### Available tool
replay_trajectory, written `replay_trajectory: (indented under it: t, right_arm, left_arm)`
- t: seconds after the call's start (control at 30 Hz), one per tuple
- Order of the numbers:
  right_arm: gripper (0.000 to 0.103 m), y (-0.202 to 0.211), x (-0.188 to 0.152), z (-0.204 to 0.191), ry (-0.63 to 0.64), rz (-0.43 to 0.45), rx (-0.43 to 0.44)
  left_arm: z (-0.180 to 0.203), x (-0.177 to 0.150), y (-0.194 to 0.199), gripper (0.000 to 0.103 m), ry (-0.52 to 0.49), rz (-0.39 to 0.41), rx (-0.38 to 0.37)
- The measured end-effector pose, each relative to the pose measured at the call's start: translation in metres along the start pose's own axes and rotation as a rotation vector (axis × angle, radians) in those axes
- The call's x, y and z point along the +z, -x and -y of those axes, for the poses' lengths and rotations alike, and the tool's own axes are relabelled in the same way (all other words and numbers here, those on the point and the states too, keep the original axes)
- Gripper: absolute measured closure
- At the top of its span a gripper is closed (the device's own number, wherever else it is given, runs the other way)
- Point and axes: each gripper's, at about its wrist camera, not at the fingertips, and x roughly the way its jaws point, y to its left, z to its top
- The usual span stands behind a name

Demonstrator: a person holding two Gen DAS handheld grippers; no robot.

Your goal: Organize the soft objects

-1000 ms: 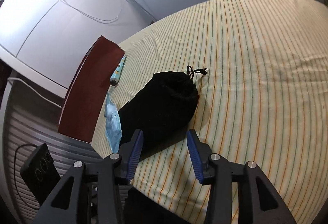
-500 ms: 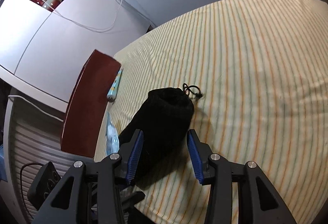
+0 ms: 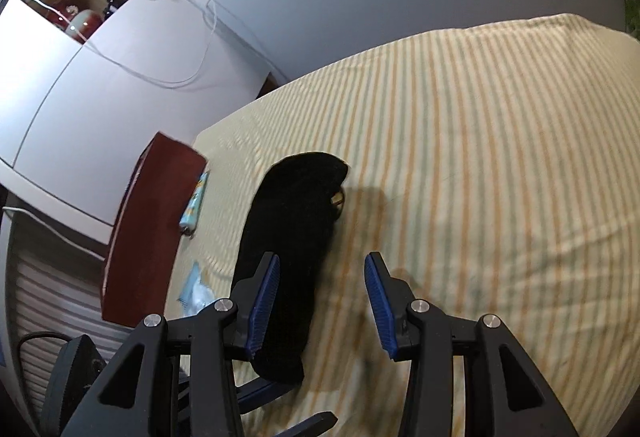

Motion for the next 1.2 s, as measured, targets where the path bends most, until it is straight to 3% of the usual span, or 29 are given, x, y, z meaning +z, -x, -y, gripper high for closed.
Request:
replay_trajectory:
  t: [0.2, 0.27, 0.33, 0.4, 0.47, 0.53, 0.63, 0.8, 1.2]
  right_arm:
    - [0.062, 0.014, 0.004, 0.018, -0.014, 0.002, -0.001]
    - [0.061, 0.016, 0.003, 0.019, -0.013, -0.003, -0.002]
    - [0.056, 0.017, 0.000, 0.021, -0.026, -0.009, 0.008]
    - [0.056, 0.017, -0.003, 0.022, -0.046, -0.020, 0.032]
    - [0.056, 0.016, -0.005, 0.021, -0.050, -0.026, 0.038]
    - [0.055, 0.014, -0.008, 0.015, -0.042, -0.029, 0.037]
    - [0.054, 0.012, -0.013, 0.008, -0.026, -0.045, 0.035]
    - [0.054, 0.008, -0.021, 0.000, -0.025, -0.058, 0.030]
    - [0.054, -0.012, -0.024, -0.016, -0.015, -0.091, 0.030]
  left_arm:
    - [0.005, -0.003, 0.011, 0.071, -0.032, -0.022, -0.065]
    - [0.000, -0.010, 0.026, 0.062, -0.020, -0.022, -0.092]
    - [-0.009, -0.014, 0.041, 0.046, -0.008, -0.009, -0.096]
    - [-0.015, -0.025, 0.057, 0.040, 0.014, 0.002, -0.107]
    - [-0.022, -0.028, 0.068, 0.040, 0.022, 0.012, -0.110]
    - [-0.033, -0.027, 0.078, 0.040, 0.020, 0.040, -0.049]
    - [-0.055, -0.017, 0.081, 0.040, 0.051, 0.039, -0.017]
    - [-0.076, 0.009, 0.050, 0.040, 0.046, -0.016, 0.003]
    - [-0.077, 0.028, 0.006, 0.040, 0.012, -0.115, 0.006]
